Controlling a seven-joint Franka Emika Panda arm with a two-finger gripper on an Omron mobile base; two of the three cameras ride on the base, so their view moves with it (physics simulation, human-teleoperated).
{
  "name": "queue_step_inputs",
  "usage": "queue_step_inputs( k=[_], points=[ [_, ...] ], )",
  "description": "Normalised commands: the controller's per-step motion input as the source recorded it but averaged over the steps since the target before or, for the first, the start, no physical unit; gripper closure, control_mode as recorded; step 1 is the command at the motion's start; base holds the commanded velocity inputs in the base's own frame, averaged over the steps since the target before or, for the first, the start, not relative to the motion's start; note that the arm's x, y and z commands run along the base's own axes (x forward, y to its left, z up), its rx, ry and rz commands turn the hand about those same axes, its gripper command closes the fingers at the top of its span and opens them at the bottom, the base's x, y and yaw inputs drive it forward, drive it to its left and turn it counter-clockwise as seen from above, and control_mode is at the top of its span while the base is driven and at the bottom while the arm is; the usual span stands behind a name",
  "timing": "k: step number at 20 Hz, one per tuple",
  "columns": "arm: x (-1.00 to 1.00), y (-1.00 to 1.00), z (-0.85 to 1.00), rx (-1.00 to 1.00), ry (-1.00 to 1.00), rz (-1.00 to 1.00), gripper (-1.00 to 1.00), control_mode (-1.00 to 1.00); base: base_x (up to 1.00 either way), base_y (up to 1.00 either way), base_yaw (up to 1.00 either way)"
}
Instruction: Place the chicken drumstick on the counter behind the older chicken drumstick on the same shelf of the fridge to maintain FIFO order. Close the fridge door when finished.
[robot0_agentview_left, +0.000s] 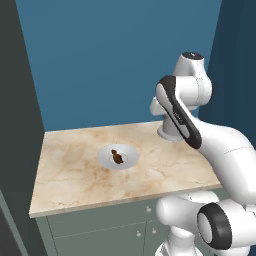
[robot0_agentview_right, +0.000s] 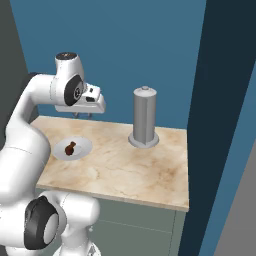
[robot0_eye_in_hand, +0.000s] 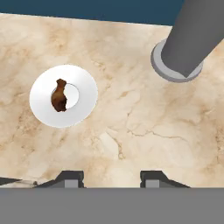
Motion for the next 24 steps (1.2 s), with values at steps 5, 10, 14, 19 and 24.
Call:
queue_step_inputs(
  k=[5,10,14,19,24],
  points=[
    [-0.07,0.03,-0.19,0.01,0.14,0.0,-1.0,-1.0,0.0,0.0,0.0],
    [0.0,0.74,-0.72,0.01,0.14,0.0,-1.0,-1.0,0.0,0.0,0.0],
    [0.01,1.0,-0.61,-0.01,0.06,-0.03,-1.0,-1.0,0.0,0.0,0.0],
    [0.19,1.0,-0.47,-0.05,-0.02,-0.11,-1.0,-1.0,0.0,0.0,0.0],
    [0.37,0.91,-0.57,0.0,0.13,-0.07,-1.0,-1.0,0.0,0.0,0.0]
  ],
)
